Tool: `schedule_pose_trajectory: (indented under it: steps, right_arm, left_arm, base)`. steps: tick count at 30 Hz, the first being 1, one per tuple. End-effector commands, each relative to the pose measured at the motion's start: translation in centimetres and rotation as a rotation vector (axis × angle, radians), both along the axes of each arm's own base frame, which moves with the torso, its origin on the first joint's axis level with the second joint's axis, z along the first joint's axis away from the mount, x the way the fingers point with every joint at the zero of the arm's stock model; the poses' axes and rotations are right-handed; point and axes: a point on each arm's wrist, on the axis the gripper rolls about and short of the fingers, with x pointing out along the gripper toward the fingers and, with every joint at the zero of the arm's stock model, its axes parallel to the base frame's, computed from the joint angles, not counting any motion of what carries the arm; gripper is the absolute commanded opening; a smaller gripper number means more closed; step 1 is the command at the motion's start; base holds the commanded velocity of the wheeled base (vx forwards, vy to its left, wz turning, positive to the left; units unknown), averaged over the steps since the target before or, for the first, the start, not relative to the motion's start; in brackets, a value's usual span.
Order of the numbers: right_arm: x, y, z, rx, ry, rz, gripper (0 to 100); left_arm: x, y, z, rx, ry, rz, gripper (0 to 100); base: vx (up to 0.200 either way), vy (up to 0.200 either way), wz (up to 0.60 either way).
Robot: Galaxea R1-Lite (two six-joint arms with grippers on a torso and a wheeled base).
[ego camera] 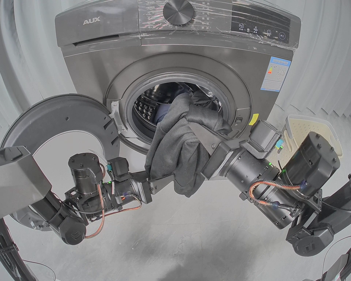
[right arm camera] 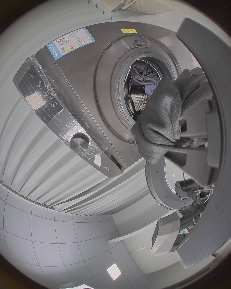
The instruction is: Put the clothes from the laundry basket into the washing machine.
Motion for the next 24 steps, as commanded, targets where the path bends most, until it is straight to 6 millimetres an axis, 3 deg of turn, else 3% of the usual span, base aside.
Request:
schedule_pose_trajectory:
  steps: [1,12,13,18,24]
  right_arm:
    - [0.3,0.0,-0.2,-0.006,0.005,-0.006,0]
    - [0.9,0.0,-0.8,-0.027,0.023,-0.025,0]
    - [1.1,-0.1,-1.3,-0.040,0.032,-0.033,0]
    - [1.9,0.2,-2.5,-0.067,0.057,-0.045,0]
    - [2.3,0.5,-4.1,-0.109,0.087,-0.048,0]
  left_arm:
    - [-0.7,-0.2,0.2,-0.007,-0.003,-0.015,0]
    - [-5.5,0.7,1.9,-0.066,-0.053,-0.076,0]
    - [-7.3,1.0,2.3,-0.070,-0.059,-0.108,0]
    - [-10.7,1.8,3.1,-0.079,-0.082,-0.168,0]
    - [-12.3,2.6,5.2,-0.130,-0.159,-0.186,0]
  base:
    - [0.000,0.000,0.00]
    - [0.000,0.000,0.00]
    - [0.000,0.000,0.00]
    - [0.000,0.000,0.00]
    - [0.000,0.000,0.00]
